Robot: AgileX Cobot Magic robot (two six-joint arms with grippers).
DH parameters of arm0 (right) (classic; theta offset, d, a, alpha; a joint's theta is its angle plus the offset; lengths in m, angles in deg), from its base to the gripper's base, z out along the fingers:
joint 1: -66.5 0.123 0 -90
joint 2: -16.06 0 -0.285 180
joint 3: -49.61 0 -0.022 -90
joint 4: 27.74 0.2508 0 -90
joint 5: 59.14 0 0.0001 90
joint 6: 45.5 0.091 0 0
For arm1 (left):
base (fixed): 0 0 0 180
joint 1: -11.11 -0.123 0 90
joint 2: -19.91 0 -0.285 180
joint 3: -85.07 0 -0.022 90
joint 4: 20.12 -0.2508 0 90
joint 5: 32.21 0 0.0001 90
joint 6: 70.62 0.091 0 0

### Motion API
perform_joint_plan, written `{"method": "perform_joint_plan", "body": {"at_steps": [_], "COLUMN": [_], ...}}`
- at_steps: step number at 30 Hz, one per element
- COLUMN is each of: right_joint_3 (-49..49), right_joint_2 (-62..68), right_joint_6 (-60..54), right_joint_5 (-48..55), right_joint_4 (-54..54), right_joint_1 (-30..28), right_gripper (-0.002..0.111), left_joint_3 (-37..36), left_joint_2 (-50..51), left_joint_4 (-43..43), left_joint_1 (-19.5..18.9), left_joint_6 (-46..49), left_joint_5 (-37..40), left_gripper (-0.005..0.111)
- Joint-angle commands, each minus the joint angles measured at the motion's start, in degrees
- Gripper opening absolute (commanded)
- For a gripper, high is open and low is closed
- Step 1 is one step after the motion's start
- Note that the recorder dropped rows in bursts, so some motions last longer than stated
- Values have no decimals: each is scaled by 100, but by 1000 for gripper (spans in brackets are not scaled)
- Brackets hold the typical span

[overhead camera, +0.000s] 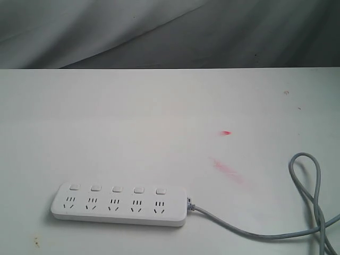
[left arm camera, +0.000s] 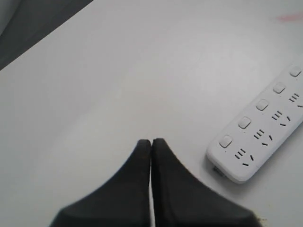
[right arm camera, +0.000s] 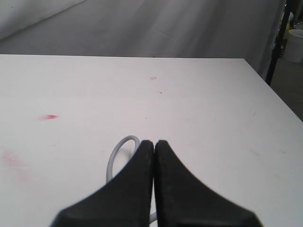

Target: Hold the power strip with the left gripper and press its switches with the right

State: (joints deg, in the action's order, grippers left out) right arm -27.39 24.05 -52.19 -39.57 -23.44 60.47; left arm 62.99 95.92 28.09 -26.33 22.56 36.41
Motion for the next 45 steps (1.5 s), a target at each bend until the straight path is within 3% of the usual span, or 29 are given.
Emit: {"method": "perform_joint_plan", "body": {"at_steps": [1,20,27,30,33,36,37,40,45], "right_joint_3": [-21,-21,-21,-21,-21,-21,-21,-21,-21], "right_joint_2": [-20,-20,-20,-20,-20,-20,-20,-20,-20], "right_joint_6": [-18,-18,-18,-18,-18,-18,-18,-18,-18], "right_joint_5": [-48,-48,-48,-48,-48,-48,-48,-48,-48], "right_joint_4": [-54,-54,-54,-54,-54,-54,-54,-54,-54], "right_joint_1": [-18,-18,-18,-18,-18,-18,-18,-18,-18], "right_gripper": [0,0,0,0,0,0,0,0,0], "left_joint_3": [-45,-45,-45,-45,39,50,50,50,239], "left_joint_2": [-54,-36,760,1332,1867,2373,2561,2936,3555], "left_joint_4": [167,404,637,601,350,338,328,301,83], "left_joint_1": [-61,-61,178,261,339,339,339,339,431], "left_joint_6": [-77,-107,2286,2680,2680,2680,2680,2680,2680], "left_joint_5": [135,135,135,135,135,135,135,135,135], "left_gripper": [2,2,4,14,35,65,81,104,104]}}
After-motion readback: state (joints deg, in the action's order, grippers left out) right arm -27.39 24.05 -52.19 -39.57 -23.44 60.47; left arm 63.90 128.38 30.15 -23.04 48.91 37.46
